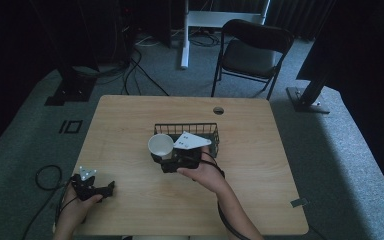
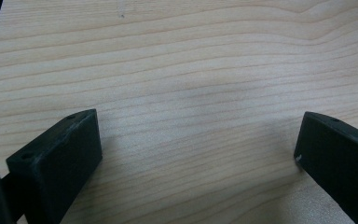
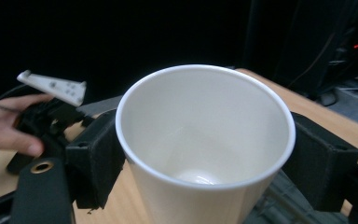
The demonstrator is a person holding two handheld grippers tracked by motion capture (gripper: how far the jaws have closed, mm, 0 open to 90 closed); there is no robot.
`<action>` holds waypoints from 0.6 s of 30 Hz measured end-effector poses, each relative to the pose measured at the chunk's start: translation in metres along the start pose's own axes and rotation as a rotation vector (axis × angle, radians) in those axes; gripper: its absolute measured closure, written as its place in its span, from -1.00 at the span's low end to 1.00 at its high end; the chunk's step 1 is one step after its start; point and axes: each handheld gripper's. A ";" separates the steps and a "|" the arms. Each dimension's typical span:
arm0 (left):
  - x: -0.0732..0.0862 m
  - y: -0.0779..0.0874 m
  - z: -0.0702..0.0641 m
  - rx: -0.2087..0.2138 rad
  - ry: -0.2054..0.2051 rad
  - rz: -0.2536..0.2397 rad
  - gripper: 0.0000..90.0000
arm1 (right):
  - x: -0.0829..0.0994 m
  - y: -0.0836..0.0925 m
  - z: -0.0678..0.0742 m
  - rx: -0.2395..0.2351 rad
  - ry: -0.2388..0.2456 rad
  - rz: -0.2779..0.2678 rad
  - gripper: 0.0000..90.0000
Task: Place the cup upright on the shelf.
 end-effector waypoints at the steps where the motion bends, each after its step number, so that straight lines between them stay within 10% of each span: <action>1: 0.000 0.000 0.000 0.000 0.000 0.001 -0.98 | -0.003 0.001 -0.003 0.021 -0.006 -0.010 -0.57; 18: 0.000 0.000 0.000 0.000 0.000 0.001 -0.98 | -0.017 0.014 -0.038 0.172 -0.037 -0.054 -0.57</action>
Point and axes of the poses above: each handheld gripper's, and its own axes: y roughly backward along the jaws, x roughly out of its underside, z roughly to its left, and after that the axes turned 4 degrees about -z, right-handed
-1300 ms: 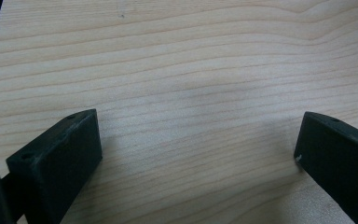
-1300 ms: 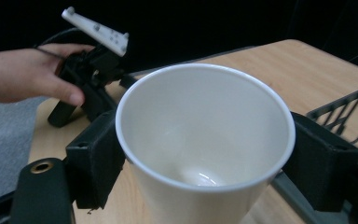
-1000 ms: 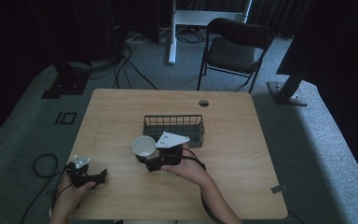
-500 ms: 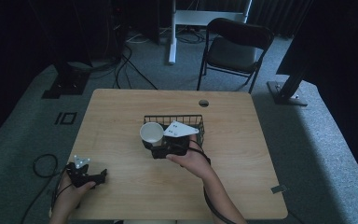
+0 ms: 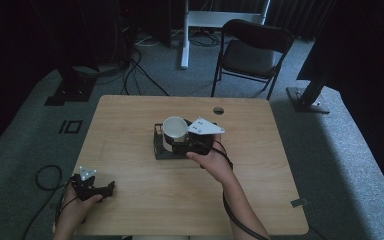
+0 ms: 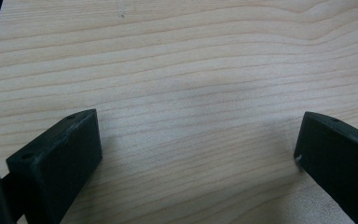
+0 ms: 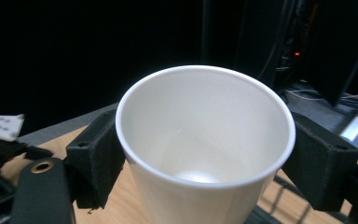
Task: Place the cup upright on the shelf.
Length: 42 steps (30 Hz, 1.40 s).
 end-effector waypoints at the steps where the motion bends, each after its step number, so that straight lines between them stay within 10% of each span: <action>1: 0.000 0.000 0.000 0.000 0.000 0.000 -0.98 | -0.001 0.000 -0.003 0.014 -0.007 -0.005 -0.57; 21: 0.000 0.000 0.000 0.000 0.000 0.001 -0.98 | 0.016 -0.005 -0.048 0.273 -0.007 0.067 -0.57; 42: 0.000 0.000 0.000 0.000 0.000 0.000 -0.98 | 0.052 -0.012 -0.065 0.324 -0.055 0.140 -0.57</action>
Point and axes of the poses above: each handheld gripper's, and its own axes: y roughly backward along the jaws, x roughly out of its underside, z roughly to its left, and after that the axes turned 4 degrees about -z, right-handed
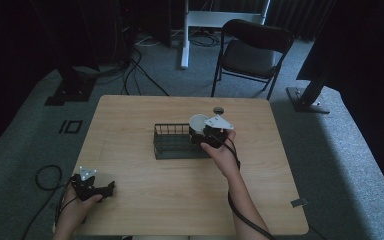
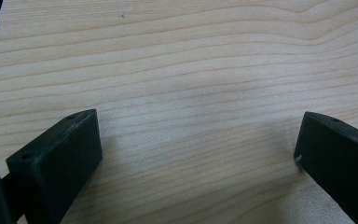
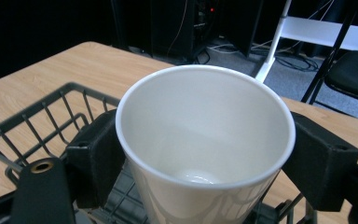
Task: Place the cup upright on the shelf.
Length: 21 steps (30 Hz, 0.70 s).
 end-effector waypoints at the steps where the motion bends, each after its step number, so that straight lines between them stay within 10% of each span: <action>1: 0.000 0.000 0.000 0.000 0.000 0.000 -0.98 | 0.001 -0.001 0.000 0.001 -0.004 0.000 -0.57; 21: 0.000 0.000 0.000 0.000 0.000 0.000 -0.98 | 0.010 -0.003 -0.001 -0.013 -0.005 0.032 -0.58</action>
Point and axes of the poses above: each handheld gripper's, and its own axes: y roughly backward along the jaws, x roughly out of its underside, z roughly to its left, and after that the axes turned 4 degrees about -z, right-handed
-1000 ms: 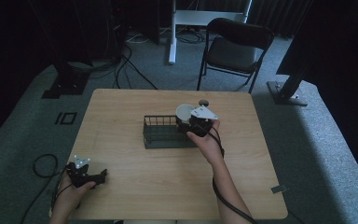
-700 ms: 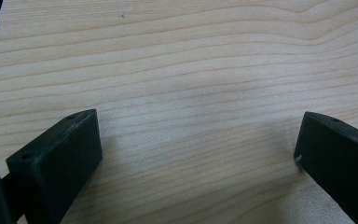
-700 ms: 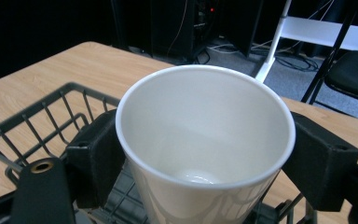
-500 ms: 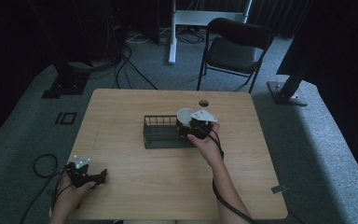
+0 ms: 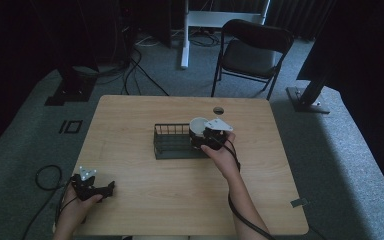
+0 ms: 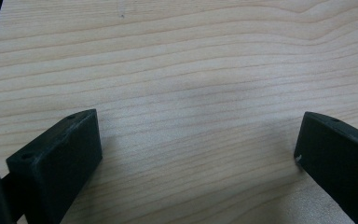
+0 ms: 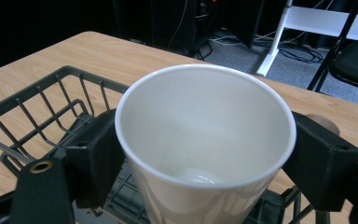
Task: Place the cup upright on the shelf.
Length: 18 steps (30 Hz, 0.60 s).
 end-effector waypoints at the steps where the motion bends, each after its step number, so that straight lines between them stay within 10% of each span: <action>1: 0.000 0.000 0.000 0.000 0.000 0.000 -0.98 | 0.000 0.000 0.000 0.000 0.000 0.000 -0.58; 18: 0.000 0.000 0.000 0.000 0.000 0.000 -0.98 | -0.003 0.012 -0.003 -0.020 -0.025 -0.016 -0.75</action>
Point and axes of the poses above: each handheld gripper's, and its own axes: y roughly backward along the jaws, x roughly out of its underside, z roughly to its left, and after that the axes turned 4 degrees about -z, right-handed
